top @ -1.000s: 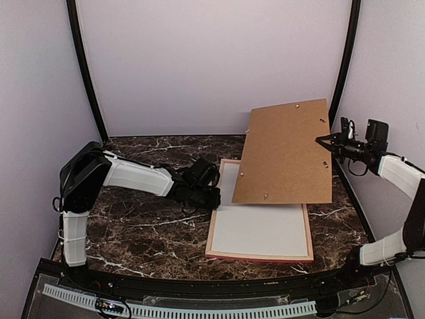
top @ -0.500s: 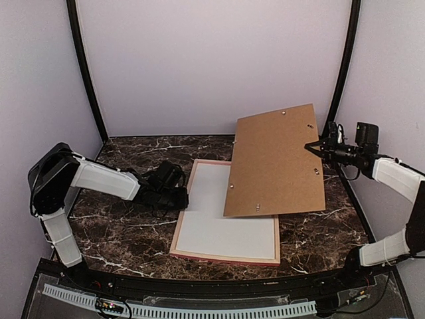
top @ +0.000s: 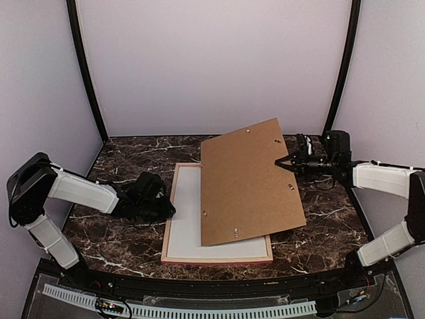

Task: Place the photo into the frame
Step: Move the frame body to the center of the board, then place the backboard next to the photo.

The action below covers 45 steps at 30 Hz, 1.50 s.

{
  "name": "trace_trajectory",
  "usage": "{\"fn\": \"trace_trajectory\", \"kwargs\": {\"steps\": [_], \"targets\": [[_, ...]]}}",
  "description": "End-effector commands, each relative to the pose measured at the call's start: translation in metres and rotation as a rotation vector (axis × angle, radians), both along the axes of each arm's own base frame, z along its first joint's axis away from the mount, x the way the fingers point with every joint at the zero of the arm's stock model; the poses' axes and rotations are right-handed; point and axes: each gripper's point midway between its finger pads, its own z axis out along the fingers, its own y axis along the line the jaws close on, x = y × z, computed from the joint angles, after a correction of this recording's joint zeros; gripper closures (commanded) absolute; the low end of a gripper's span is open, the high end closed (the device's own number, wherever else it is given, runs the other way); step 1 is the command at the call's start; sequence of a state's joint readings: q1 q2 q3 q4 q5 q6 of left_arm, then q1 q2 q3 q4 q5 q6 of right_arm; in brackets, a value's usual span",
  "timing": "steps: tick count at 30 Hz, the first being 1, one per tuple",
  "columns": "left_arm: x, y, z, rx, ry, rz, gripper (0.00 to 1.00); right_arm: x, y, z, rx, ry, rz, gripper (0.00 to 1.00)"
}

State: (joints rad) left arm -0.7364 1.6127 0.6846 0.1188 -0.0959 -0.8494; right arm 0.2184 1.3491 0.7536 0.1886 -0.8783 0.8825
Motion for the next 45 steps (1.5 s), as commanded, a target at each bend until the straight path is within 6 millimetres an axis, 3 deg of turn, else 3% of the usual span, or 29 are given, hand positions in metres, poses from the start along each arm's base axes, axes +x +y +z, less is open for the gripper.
{"fn": "trace_trajectory", "kwargs": {"steps": [1, 10, 16, 21, 27, 45], "targets": [[-0.023, 0.008, 0.000, -0.021, 0.056, -0.001, 0.65, 0.002, 0.019, 0.017, 0.062, -0.082, 0.023, 1.00], [-0.013, 0.026, 0.053, 0.040, -0.076, 0.008, 0.39, -0.006, 0.056, -0.002, 0.119, -0.028, 0.085, 1.00], [0.007, 0.027, 0.104, 0.088, -0.236, -0.061, 0.33, -0.009, 0.073, -0.009, 0.138, -0.012, 0.114, 1.00], [0.023, 0.024, 0.130, 0.138, -0.291, -0.106, 0.29, -0.008, 0.083, -0.015, 0.158, 0.006, 0.115, 1.00], [0.031, 0.020, 0.132, 0.156, -0.291, -0.121, 0.28, -0.008, 0.089, -0.024, 0.160, 0.030, 0.091, 1.00], [0.032, 0.016, 0.105, 0.164, -0.237, -0.132, 0.27, -0.013, 0.092, -0.063, 0.182, 0.121, 0.037, 1.00]]}}
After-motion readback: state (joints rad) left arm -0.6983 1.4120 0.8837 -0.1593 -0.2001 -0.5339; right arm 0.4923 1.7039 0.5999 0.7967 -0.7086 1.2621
